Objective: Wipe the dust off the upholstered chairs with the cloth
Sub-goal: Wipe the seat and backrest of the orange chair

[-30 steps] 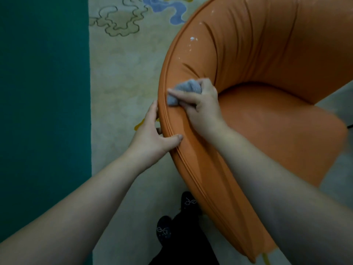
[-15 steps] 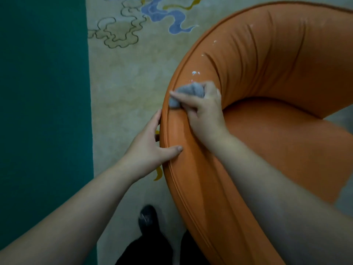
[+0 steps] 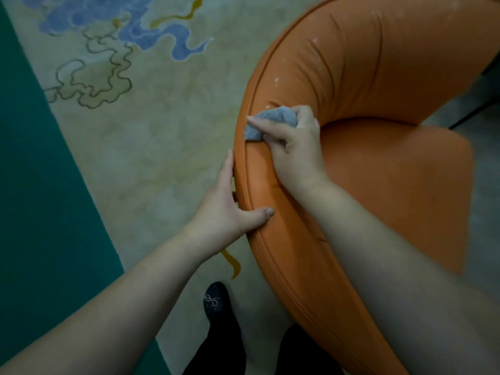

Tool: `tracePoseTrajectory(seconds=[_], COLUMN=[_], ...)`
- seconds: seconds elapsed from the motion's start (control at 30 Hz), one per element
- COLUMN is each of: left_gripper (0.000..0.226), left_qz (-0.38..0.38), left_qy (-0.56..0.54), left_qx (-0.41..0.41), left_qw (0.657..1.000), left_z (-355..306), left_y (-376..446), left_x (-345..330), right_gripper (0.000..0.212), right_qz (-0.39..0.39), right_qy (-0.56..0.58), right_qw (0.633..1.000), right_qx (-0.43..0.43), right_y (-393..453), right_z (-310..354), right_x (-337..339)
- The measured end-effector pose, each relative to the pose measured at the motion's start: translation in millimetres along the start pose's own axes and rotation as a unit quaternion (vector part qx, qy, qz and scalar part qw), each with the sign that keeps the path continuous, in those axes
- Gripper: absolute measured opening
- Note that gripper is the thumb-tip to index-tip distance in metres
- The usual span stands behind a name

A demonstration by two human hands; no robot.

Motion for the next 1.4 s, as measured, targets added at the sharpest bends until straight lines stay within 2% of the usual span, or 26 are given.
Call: tracePoseTrajectory(seconds=[0.17,0.27,0.53,0.6,0.77,0.97,1.1,1.33,1.4], left_gripper=[0.122,0.119,0.112,0.111,0.110,0.111,0.109,0.116,0.118], left_qz=[0.038,0.046,0.051,0.055,0.059,0.070,0.101,0.190,0.209], left_qy=[-0.025,-0.013,0.034,0.039,0.054,0.056,0.061,0.073,0.082], left_qx=[-0.007,-0.020,-0.040,-0.037,-0.034,-0.027,-0.029,-0.053,-0.053], left_qw=[0.999,0.999,0.997,0.997,0.996,0.996,0.993,0.978,0.973], left_z=[0,-10,-35,-37,-52,-61,-72,-95,-99], left_y=[12,26,72,82,106,127,149,188,199], left_x=[7,17,36,36,36,40,41,40,40], right_gripper=[0.035,0.038,0.031,0.033,0.039,0.035,0.035,0.038,0.036], right_qz=[0.019,0.002,-0.056,-0.067,-0.041,-0.073,-0.103,-0.109,-0.131], right_qy=[0.102,0.096,0.003,0.007,0.068,-0.027,-0.012,0.115,0.091], right_qw=[0.993,0.993,0.998,0.997,0.997,0.997,0.992,0.982,0.979], right_qx=[-0.056,-0.063,-0.035,-0.037,-0.020,0.002,-0.076,-0.105,-0.123], right_y=[-48,-67,68,71,-4,79,126,63,82], right_z=[-8,-9,-13,-18,-25,-37,-63,-56,-61], right_x=[6,9,2,2,5,13,23,12,14])
Point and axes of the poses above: each hand's wrist, its own y-axis towards the middle knuckle, its own x-axis out of the back of the hand, z = x × y, the point moved 8 cm from there along y, towards the middle knuckle, and after that the axes turned 1 degree about z, right-handed, at the moved point
